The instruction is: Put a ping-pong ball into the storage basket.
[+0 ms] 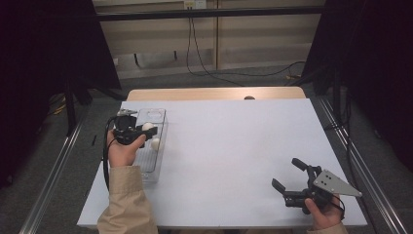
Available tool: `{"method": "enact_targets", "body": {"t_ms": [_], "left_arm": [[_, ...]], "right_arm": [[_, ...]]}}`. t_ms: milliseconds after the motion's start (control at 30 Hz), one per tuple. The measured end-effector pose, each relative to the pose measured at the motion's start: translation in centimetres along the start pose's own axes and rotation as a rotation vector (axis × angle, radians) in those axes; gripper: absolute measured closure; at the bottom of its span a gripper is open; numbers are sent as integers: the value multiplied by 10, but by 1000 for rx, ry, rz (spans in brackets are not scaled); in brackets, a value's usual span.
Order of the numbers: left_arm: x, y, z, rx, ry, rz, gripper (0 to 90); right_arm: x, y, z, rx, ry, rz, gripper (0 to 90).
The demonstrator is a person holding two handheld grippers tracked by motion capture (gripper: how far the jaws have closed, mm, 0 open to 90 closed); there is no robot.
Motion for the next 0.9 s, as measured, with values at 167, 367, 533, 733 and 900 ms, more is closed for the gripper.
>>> {"method": "enact_targets", "body": {"t_ms": [167,367,533,733,900], "left_arm": [[3,-4,0,-19,-10,2,506],[8,-8,-2,-26,-4,16,415],[10,-4,-1,-28,12,6,338],[9,4,6,-21,41,-18,247],[10,11,15,-9,80,-9,210]], "right_arm": [[0,0,0,0,-1,0,17],[-1,0,0,0,3,-3,17],[-1,1,0,1,5,-9,17],[-2,2,1,6,8,-10,17],[-1,0,1,7,7,-7,17]]}}
Point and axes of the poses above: each handheld gripper's, and its own axes: z roughly backward along the jaws, x roughly out of its underside, y roughly to its right, the point moved 9 cm from there along -z, roughly forward along the jaws, and after that the axes turned 10 degrees about -z, right-handed, at the moved point
